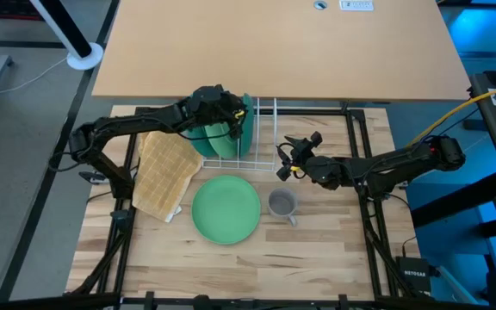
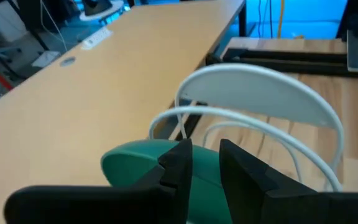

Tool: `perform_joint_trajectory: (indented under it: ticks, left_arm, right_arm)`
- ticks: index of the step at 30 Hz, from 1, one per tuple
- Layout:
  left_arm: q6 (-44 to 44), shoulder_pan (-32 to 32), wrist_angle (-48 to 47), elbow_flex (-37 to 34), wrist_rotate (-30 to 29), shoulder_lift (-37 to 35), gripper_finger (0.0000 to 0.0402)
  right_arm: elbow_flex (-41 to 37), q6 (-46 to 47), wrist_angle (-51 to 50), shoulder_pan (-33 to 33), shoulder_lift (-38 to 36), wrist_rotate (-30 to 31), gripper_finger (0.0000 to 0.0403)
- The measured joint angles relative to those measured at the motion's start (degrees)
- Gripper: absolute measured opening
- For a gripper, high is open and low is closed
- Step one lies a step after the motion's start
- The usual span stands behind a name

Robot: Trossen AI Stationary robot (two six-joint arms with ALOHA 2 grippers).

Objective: Sort dishes
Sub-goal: Put the blue plate into the dish rack

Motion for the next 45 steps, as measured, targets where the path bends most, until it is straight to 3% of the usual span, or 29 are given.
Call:
perform_joint_trajectory:
  ticks: [23, 45]
  left_arm:
    - [-0.02, 0.26, -17.09, 0.17, -4.2, -3.71, 0.0072]
    - [1.6, -1.6, -22.61, -0.54, -6.81, -9.09, 0.0072]
  right_arm:
    - [0.0, 0.01, -0.04, 0.0, 0.0, -0.01, 0.0195]
    - [0.0, 0.02, -0.98, 0.0, 0.0, -0.01, 0.0195]
